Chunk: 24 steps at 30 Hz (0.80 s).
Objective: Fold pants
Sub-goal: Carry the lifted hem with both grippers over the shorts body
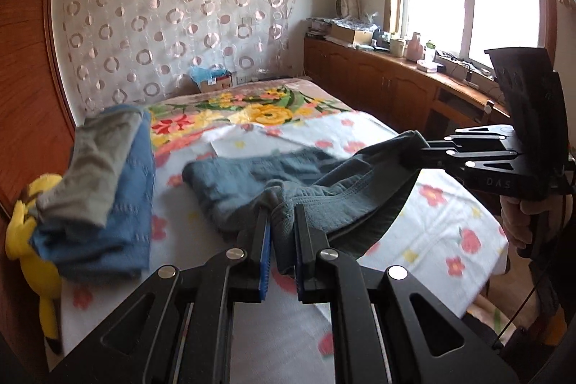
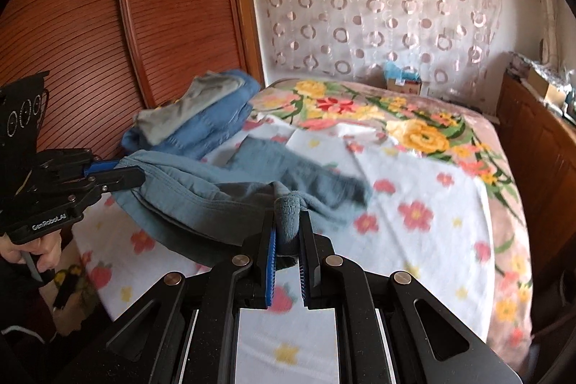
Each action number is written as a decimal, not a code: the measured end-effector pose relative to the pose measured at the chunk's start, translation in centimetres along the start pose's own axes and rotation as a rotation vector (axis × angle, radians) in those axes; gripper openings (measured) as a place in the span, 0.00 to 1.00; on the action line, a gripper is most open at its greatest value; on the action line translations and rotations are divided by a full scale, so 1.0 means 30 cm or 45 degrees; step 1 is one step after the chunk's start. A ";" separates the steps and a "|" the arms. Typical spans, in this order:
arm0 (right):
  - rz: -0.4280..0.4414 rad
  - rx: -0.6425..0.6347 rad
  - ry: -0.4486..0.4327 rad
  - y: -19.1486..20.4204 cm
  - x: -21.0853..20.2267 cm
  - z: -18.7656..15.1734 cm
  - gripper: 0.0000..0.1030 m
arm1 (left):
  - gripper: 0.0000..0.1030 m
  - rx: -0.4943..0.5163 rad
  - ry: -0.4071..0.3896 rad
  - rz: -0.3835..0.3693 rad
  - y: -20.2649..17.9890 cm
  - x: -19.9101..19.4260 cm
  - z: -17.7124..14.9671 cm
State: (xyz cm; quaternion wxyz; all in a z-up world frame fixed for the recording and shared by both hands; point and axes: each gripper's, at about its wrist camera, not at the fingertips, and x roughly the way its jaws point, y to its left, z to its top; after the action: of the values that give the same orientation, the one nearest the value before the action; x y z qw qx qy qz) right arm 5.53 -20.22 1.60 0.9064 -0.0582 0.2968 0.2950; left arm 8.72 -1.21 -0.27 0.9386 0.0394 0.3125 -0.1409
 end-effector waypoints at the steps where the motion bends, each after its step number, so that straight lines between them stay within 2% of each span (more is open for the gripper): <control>1: 0.003 0.005 0.007 0.008 -0.001 -0.017 0.10 | 0.12 -0.006 0.010 -0.009 -0.005 -0.004 -0.026; 12: 0.030 0.047 0.074 0.034 -0.014 -0.072 0.10 | 0.12 -0.090 0.108 -0.032 -0.030 -0.001 -0.202; 24: 0.046 0.100 0.094 0.040 -0.040 -0.124 0.10 | 0.12 -0.109 0.143 -0.051 -0.048 -0.021 -0.269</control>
State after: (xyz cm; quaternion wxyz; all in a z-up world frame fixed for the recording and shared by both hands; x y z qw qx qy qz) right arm 2.20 -20.88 -0.67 0.8909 -0.0282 0.3423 0.2971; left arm 3.18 -1.13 -6.36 0.9174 0.0008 0.3710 -0.1436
